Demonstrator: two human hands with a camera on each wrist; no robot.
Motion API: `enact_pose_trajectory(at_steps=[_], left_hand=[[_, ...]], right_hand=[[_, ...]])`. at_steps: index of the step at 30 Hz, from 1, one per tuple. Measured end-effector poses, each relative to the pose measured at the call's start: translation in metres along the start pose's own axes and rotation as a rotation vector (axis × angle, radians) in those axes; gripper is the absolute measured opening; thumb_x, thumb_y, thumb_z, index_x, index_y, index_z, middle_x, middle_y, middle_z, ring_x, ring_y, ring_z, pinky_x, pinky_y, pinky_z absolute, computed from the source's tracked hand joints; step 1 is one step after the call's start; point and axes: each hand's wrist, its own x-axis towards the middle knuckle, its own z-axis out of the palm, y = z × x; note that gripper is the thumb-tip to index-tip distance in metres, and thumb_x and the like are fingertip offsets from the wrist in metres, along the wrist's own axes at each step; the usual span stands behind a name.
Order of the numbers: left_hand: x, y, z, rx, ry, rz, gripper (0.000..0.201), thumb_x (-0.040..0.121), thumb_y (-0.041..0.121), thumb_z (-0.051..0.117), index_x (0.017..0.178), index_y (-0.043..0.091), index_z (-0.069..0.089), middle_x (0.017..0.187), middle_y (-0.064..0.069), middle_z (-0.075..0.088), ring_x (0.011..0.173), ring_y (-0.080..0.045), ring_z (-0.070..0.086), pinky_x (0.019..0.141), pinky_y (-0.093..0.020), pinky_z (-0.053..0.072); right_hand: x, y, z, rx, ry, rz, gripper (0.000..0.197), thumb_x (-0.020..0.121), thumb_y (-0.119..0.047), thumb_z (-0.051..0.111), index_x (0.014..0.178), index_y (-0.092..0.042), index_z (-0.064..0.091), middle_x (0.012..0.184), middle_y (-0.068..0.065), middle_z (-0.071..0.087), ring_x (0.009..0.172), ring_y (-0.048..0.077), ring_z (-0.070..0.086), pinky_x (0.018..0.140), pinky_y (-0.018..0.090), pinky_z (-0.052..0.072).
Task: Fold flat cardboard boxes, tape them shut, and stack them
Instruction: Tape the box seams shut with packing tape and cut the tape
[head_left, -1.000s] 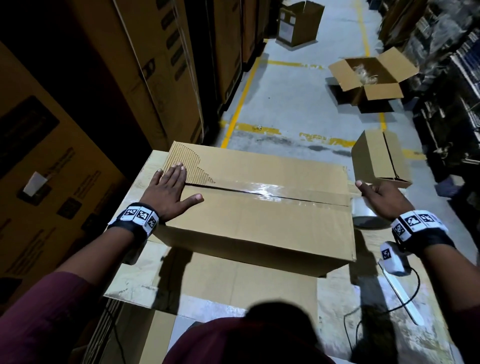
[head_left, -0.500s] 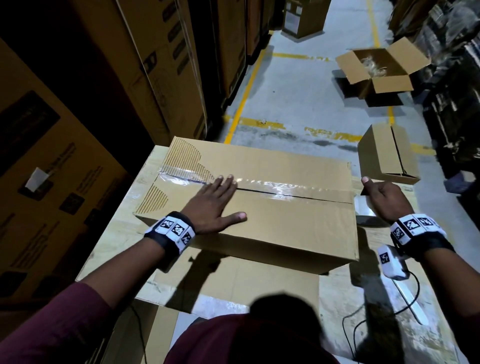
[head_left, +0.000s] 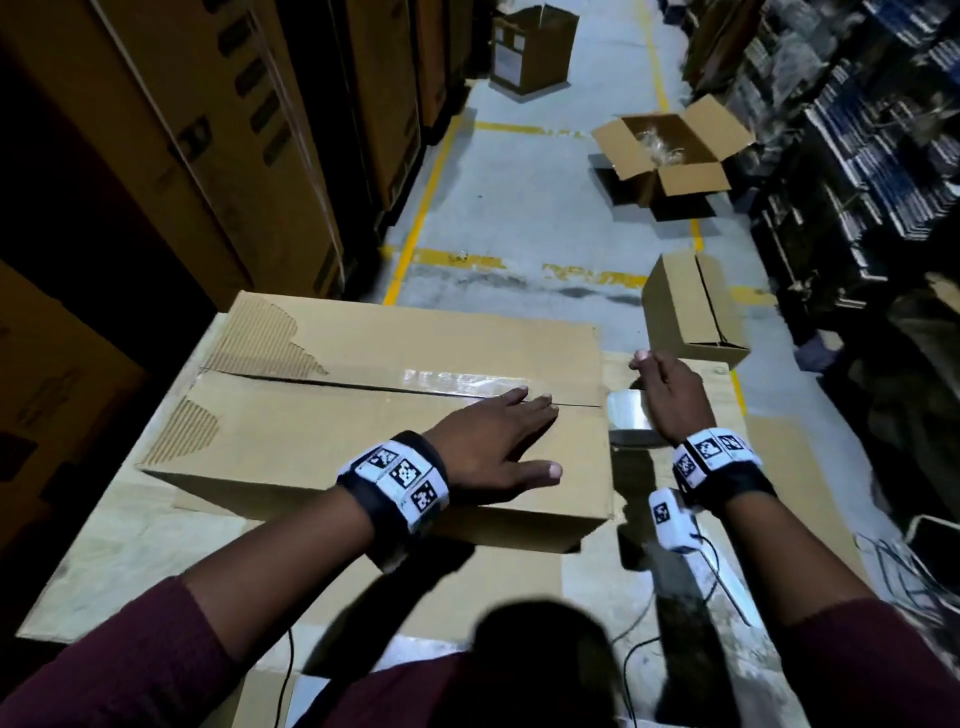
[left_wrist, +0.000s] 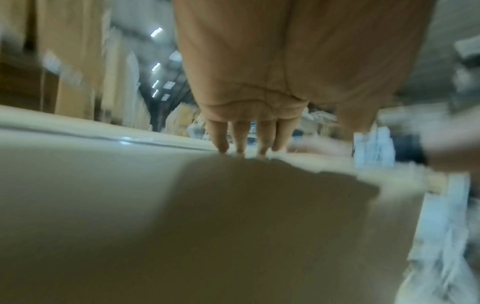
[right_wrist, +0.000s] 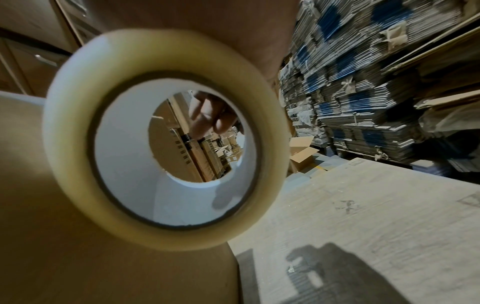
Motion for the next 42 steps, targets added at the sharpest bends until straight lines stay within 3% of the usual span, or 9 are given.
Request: enact_pose_trajectory(at_steps=[4, 9, 13, 15, 20, 27, 31, 36, 42], left_hand=[[0.022, 0.020, -0.023, -0.047, 0.054, 0.016, 0.039, 0.090, 0.061, 0.050, 0.108, 0.027, 0.055, 0.103, 0.004, 0.066, 0.096, -0.024, 0.061, 0.083, -0.040, 0.052], [0.071, 0.029, -0.046, -0.039, 0.176, -0.023, 0.056, 0.094, 0.050, 0.059, 0.141, 0.022, 0.052, 0.141, -0.002, 0.057, 0.129, -0.023, 0.052, 0.104, -0.040, 0.046], [0.122, 0.017, -0.049, 0.154, 0.091, -0.192, 0.099, 0.083, 0.062, 0.067, 0.159, 0.022, 0.017, 0.167, -0.006, 0.010, 0.153, -0.030, 0.008, 0.121, -0.048, 0.017], [0.134, 0.005, -0.040, 0.183, 0.043, -0.266, 0.111, 0.075, 0.075, 0.066, 0.159, 0.024, 0.013, 0.166, -0.006, 0.014, 0.152, -0.030, 0.011, 0.121, -0.053, 0.015], [0.133, -0.014, -0.029, 0.092, 0.087, -0.247, 0.110, 0.068, 0.076, 0.072, 0.155, 0.026, 0.025, 0.159, -0.004, 0.032, 0.146, -0.029, 0.026, 0.117, -0.053, 0.021], [0.117, -0.012, -0.025, 0.048, 0.078, -0.253, 0.108, 0.070, 0.072, 0.072, 0.155, 0.025, 0.024, 0.157, -0.001, 0.034, 0.147, -0.026, 0.024, 0.118, -0.056, 0.016], [0.112, -0.003, -0.027, 0.084, 0.045, -0.259, 0.107, 0.077, 0.071, 0.067, 0.158, 0.025, 0.016, 0.164, -0.004, 0.020, 0.151, -0.026, 0.015, 0.120, -0.057, 0.011], [0.106, 0.013, -0.024, 0.041, 0.093, -0.170, 0.081, 0.085, 0.048, 0.073, 0.154, 0.027, 0.034, 0.165, -0.009, 0.017, 0.152, -0.027, 0.014, 0.122, -0.048, 0.016], [0.109, 0.017, -0.020, -0.027, 0.095, -0.085, 0.054, 0.088, 0.028, 0.073, 0.139, 0.022, 0.057, 0.162, -0.010, 0.024, 0.150, -0.025, 0.023, 0.120, -0.043, 0.024]], right_hand=[[-0.002, 0.016, -0.004, 0.051, -0.009, 0.110, 0.033, 0.105, -0.048, 0.045, 0.110, -0.018, 0.059, 0.101, 0.008, 0.072, 0.097, 0.027, 0.064, 0.078, 0.033, 0.039], [-0.022, 0.024, -0.018, 0.665, -0.180, 0.481, 0.071, 0.072, -0.073, 0.066, 0.114, -0.015, 0.061, 0.114, 0.015, 0.069, 0.097, 0.029, 0.069, 0.077, 0.042, 0.058], [-0.036, 0.053, -0.010, 1.106, -0.374, 0.682, 0.107, 0.053, -0.052, 0.097, 0.138, -0.007, 0.050, 0.131, 0.026, 0.064, 0.121, 0.042, 0.062, 0.089, 0.057, 0.057], [-0.040, 0.051, -0.006, 1.133, -0.357, 0.682, 0.104, 0.051, -0.043, 0.100, 0.136, -0.006, 0.052, 0.126, 0.025, 0.067, 0.119, 0.041, 0.064, 0.091, 0.055, 0.056], [-0.045, 0.034, -0.001, 0.989, -0.318, 0.588, 0.044, 0.085, -0.031, 0.077, 0.122, -0.012, 0.065, 0.108, 0.014, 0.076, 0.099, 0.027, 0.074, 0.078, 0.038, 0.063], [-0.070, 0.037, 0.023, 0.709, -0.338, 0.605, 0.051, 0.069, -0.062, 0.086, 0.102, -0.024, 0.077, 0.102, 0.016, 0.075, 0.088, 0.026, 0.068, 0.075, 0.040, 0.048], [-0.064, 0.062, 0.008, 0.556, -0.370, 0.635, 0.066, 0.080, -0.079, 0.063, 0.099, -0.016, 0.072, 0.073, 0.006, 0.067, 0.064, 0.023, 0.060, 0.062, 0.036, 0.048], [-0.087, 0.142, -0.015, -0.019, 0.009, 0.750, 0.034, 0.090, -0.037, 0.074, 0.107, -0.008, 0.069, 0.111, 0.014, 0.071, 0.102, 0.031, 0.067, 0.079, 0.029, 0.050], [-0.142, 0.196, -0.013, -0.485, -0.191, 0.767, 0.042, 0.069, -0.042, 0.084, 0.083, -0.009, 0.062, 0.084, 0.010, 0.069, 0.065, 0.024, 0.062, 0.052, 0.024, 0.046]])
